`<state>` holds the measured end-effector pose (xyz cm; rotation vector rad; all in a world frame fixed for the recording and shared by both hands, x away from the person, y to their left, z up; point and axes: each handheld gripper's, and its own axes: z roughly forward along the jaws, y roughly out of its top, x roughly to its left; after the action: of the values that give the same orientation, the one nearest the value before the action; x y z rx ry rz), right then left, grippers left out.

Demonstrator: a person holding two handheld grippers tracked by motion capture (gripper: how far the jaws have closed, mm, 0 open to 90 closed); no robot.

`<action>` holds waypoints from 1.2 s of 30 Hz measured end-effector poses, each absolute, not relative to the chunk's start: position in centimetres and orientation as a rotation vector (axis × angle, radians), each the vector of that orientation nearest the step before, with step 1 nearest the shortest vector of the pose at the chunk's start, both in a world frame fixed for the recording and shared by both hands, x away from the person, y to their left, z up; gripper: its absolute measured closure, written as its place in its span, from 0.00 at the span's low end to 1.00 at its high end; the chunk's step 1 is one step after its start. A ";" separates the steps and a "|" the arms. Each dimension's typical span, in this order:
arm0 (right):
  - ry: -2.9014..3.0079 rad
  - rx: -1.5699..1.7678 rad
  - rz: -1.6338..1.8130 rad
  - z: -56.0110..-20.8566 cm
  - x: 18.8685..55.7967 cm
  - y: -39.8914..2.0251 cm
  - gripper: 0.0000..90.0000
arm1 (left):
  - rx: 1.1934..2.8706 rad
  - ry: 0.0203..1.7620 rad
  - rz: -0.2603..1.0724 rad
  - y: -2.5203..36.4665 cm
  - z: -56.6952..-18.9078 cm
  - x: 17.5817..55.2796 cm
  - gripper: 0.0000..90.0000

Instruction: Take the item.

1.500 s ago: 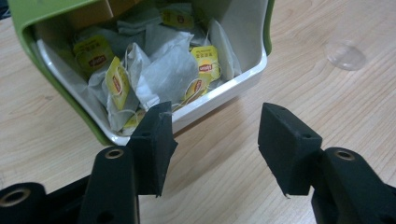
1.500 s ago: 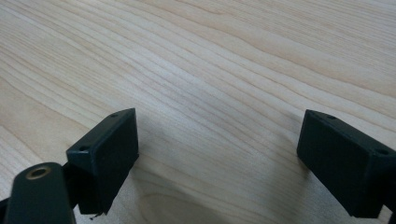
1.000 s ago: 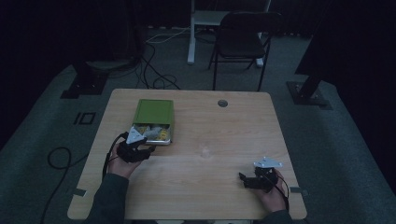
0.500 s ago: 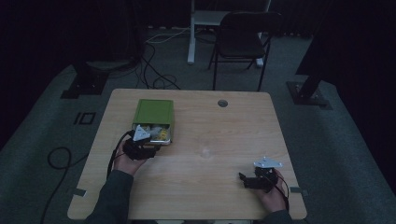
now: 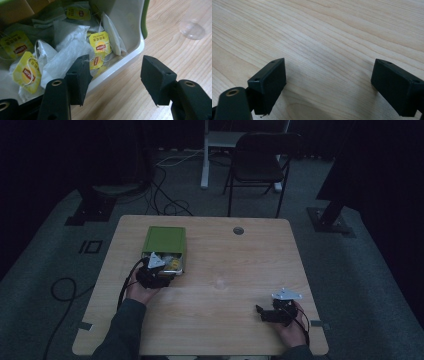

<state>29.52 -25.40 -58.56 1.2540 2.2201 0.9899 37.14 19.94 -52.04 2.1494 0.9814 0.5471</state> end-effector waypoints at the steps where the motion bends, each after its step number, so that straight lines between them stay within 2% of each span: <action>1: 2.220 1.254 0.990 -58.6 29.5 -25.4 0.14 | 2.149 0.983 0.543 19.9 -52.1 37.2 0.47; 15: 2.220 1.253 0.990 -58.6 29.5 -25.4 0.14 | 2.149 0.986 0.509 20.2 -52.4 37.7 0.48; 36: 2.221 1.253 0.990 -58.6 29.5 -25.4 0.14 | 2.134 0.966 0.485 20.5 -53.0 33.8 0.47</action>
<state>29.51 -25.40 -58.57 1.2527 2.2205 0.9905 33.78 20.49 -52.99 2.1338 0.9663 0.4851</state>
